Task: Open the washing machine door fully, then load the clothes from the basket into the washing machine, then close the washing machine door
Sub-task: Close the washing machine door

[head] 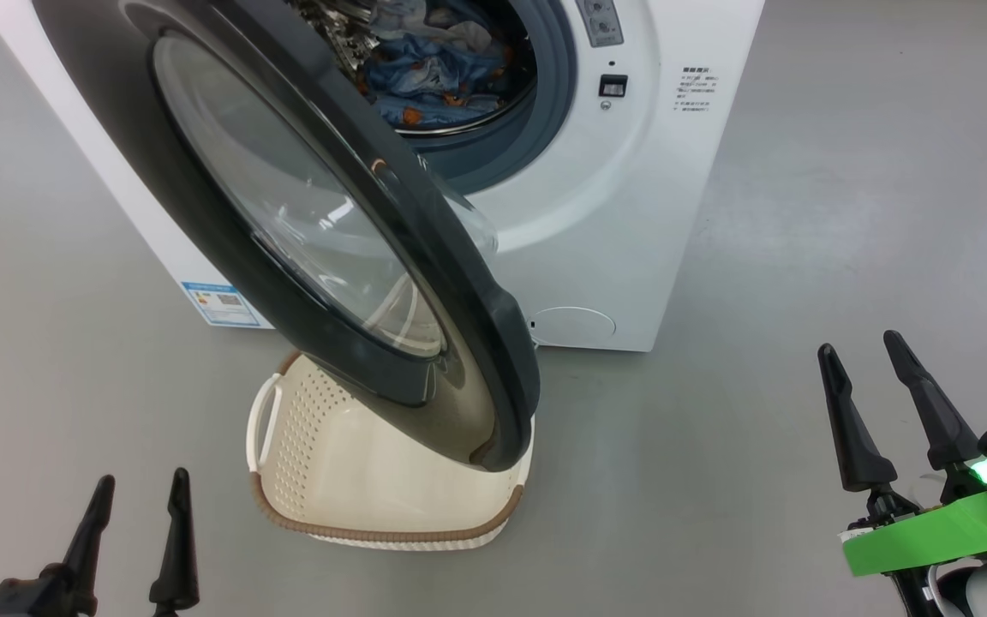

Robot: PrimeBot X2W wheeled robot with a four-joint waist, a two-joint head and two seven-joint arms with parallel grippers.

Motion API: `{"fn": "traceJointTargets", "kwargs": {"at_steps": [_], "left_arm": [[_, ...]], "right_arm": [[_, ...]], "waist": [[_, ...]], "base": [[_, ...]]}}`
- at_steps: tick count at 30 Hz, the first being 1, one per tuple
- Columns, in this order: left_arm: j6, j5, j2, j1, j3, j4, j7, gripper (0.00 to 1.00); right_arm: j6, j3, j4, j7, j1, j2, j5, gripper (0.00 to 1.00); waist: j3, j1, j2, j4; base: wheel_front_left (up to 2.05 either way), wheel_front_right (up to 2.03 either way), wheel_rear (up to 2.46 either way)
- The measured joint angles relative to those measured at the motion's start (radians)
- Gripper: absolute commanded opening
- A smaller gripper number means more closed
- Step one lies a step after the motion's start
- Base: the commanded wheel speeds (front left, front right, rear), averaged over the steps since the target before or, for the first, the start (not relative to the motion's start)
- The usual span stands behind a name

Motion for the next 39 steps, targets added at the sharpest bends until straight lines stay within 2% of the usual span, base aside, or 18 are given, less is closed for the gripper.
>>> {"fn": "traceJointTargets", "kwargs": {"at_steps": [9, 10, 12, 13, 14, 15, 32, 39], "left_arm": [[0.0, 0.003, 0.0, 0.0, -0.009, -0.007, 0.0, 1.0], [0.0, 0.003, 0.0, 0.0, -0.012, -0.007, 0.0, 1.0], [0.0, 0.003, -0.001, 0.0, -0.016, -0.007, 0.0, 1.0], [0.0, 0.003, -0.002, 0.0, -0.018, -0.007, 0.0, 1.0], [0.0, 0.003, -0.003, 0.0, -0.02, -0.007, 0.0, 1.0], [0.0, 0.003, -0.004, 0.0, -0.021, -0.007, 0.0, 1.0], [0.0, 0.003, -0.028, -0.004, -0.045, -0.008, 0.0, 1.0], [0.0, 0.003, -0.031, -0.004, -0.046, -0.012, 0.0, 1.0]], "right_arm": [[0.0, 0.012, 0.011, 0.0, -0.003, 0.001, 0.0, 1.0], [0.0, 0.018, 0.014, 0.0, -0.003, 0.0, 0.001, 0.96], [0.0, 0.035, 0.022, 0.0, -0.004, 0.001, 0.003, 0.49], [0.0, 0.038, 0.027, 0.0, -0.005, 0.002, 0.007, 0.35], [0.0, 0.04, 0.033, 0.0, -0.007, 0.002, 0.009, 0.12], [0.0, 0.043, 0.039, 0.0, -0.011, 0.002, 0.009, 0.0], [0.0, 0.116, 0.071, 0.0, -0.21, 0.018, 0.027, 0.0], [0.0, 0.169, -0.051, 0.0, -0.333, 0.031, 0.027, 0.0]], "waist": [[0.003, -0.0001, 0.0, 0.017], [0.004, 0.0, 0.0, 0.021], [0.005, 0.0, -0.0001, 0.029], [0.005, 0.0, 0.0, 0.034], [0.005, 0.0, 0.0, 0.038], [0.005, 0.0, 0.0, 0.043], [0.001, -0.0001, 0.0, 0.115], [-0.013, -0.0001, 0.0, 0.128]], "base": [[0.0, 0.0, 0.0], [0.0, 0.0, 0.0], [0.0, 0.0, 0.0], [0.0, 0.0, 0.0], [0.0, 0.0, 0.0], [0.0, 0.0, 0.0], [0.0, 0.0, 0.0], [0.0, 0.0, 0.0]]}}
